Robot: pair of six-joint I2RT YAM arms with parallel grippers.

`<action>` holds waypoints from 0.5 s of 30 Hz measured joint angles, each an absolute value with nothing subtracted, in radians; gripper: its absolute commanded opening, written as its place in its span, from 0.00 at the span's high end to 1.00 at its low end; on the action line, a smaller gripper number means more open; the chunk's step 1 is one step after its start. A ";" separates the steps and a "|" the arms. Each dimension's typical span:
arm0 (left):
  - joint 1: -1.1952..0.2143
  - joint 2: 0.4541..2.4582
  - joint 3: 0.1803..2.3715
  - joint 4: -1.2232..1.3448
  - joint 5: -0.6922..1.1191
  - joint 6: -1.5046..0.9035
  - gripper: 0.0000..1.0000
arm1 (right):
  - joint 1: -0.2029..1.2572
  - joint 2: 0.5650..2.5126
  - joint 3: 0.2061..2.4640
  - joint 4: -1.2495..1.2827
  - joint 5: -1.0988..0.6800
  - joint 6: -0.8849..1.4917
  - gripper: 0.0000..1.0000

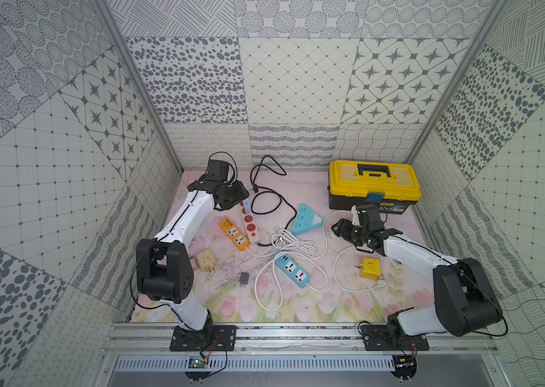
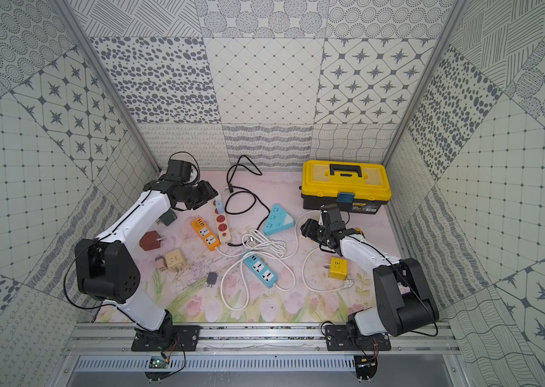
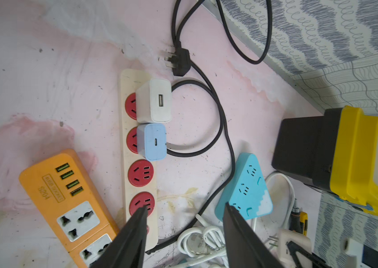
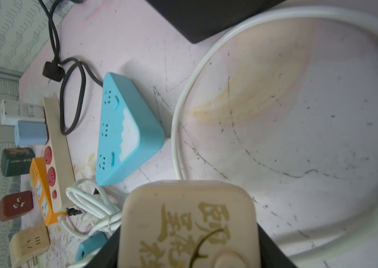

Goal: Pull the plug off the socket
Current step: Place the plug at the center of the board.

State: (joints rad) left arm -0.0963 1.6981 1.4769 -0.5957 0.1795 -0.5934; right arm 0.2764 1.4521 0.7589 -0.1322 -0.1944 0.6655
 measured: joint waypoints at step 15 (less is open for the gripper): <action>-0.113 1.829 1.524 -0.641 -0.009 -0.506 0.38 | 0.207 1.548 0.775 -0.104 -0.120 0.692 0.11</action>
State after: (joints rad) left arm -0.1131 1.8286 1.5242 -0.6407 -0.0086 -0.5060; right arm 0.2070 1.5482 0.7750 -0.1036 -0.1200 0.6918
